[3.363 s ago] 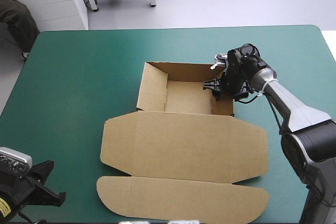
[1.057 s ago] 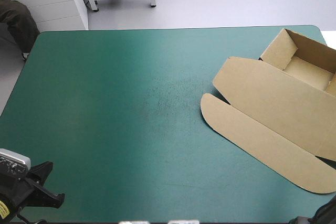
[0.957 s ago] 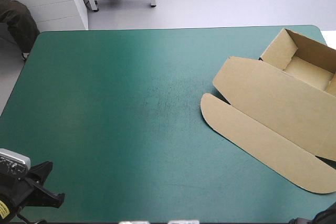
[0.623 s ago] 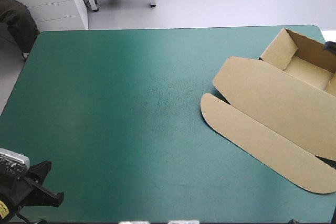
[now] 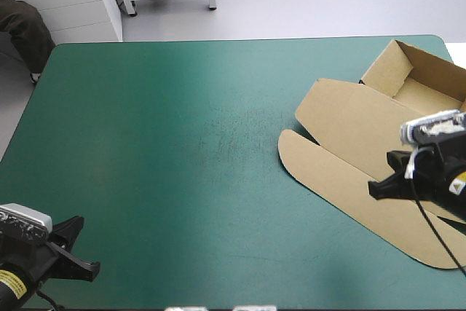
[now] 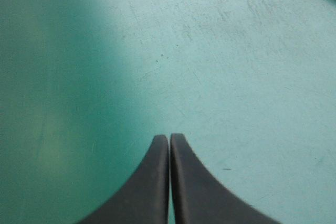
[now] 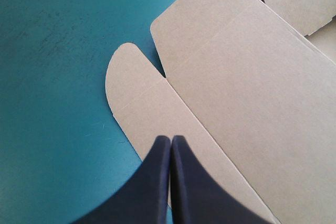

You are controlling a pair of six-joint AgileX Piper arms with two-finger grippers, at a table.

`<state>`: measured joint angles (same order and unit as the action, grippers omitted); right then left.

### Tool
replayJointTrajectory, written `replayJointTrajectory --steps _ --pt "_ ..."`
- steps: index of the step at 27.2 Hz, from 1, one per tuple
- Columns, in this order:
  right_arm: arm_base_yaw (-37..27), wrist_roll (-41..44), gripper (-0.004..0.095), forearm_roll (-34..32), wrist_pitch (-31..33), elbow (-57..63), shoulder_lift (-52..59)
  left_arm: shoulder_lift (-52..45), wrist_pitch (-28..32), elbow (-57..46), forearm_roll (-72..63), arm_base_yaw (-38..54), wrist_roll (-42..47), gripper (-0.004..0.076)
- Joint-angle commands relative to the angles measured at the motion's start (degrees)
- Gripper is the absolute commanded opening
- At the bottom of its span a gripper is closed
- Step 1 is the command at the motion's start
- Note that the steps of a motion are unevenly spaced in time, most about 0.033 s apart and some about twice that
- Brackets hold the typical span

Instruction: Fold the box

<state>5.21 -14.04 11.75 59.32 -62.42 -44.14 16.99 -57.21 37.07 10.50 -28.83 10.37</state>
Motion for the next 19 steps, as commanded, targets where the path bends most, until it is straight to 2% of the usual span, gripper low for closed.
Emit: replayJointTrajectory --steps 1,4,12,19 --pt "0.3 -1.9 -0.0019 0.3 -7.1 5.4 7.0 -1.8 5.8 -1.7 -0.1 -0.2 0.4 -0.001" --pt "0.3 -2.6 -0.0019 0.3 -10.4 14.8 15.0 -6.1 5.9 -5.0 -0.2 -0.2 0.4 -0.001" --pt "0.3 -3.8 -0.0019 0.3 -18.6 30.2 27.3 -12.3 7.4 -7.9 -0.2 -0.2 -0.1 -0.001" --pt "0.3 -1.5 -0.002 0.3 -22.4 37.1 35.7 -14.4 8.1 -8.3 0.0 -0.2 -0.4 -0.001"
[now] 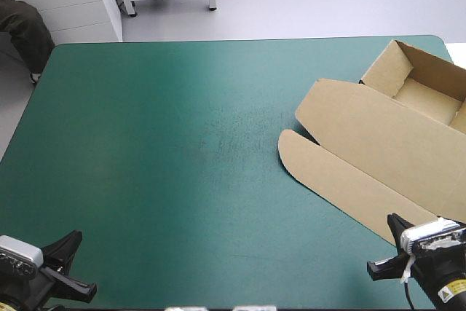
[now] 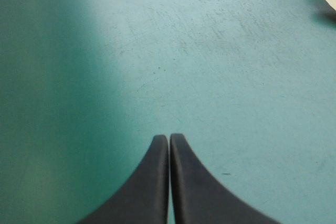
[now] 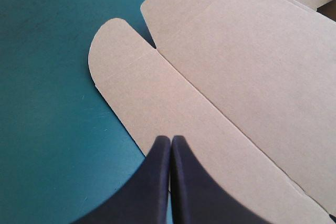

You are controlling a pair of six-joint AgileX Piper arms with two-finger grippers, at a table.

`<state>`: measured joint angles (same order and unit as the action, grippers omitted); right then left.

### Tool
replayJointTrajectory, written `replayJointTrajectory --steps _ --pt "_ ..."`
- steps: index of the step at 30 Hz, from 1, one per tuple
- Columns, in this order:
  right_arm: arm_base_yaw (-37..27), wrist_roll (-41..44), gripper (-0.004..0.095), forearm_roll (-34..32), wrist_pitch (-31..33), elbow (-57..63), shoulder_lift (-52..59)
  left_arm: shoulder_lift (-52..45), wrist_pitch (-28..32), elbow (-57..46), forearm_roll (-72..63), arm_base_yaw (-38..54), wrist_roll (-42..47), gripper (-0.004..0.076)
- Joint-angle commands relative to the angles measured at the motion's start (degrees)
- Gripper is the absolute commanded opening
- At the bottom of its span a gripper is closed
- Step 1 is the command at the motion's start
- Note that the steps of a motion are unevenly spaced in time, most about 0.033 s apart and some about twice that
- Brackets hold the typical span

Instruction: Fold the box

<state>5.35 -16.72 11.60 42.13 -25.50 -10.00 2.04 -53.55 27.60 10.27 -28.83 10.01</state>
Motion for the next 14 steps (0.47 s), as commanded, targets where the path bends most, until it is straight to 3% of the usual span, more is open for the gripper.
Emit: replayJointTrajectory --steps 1,14 --pt "0.2 1.9 -0.002 0.5 -5.2 0.7 2.5 0.6 4.4 1.2 0.2 -0.2 0.0 -0.001" --pt "0.2 3.4 -0.002 0.4 -5.1 1.4 7.0 0.6 4.4 1.2 0.2 -0.2 0.0 -0.001"
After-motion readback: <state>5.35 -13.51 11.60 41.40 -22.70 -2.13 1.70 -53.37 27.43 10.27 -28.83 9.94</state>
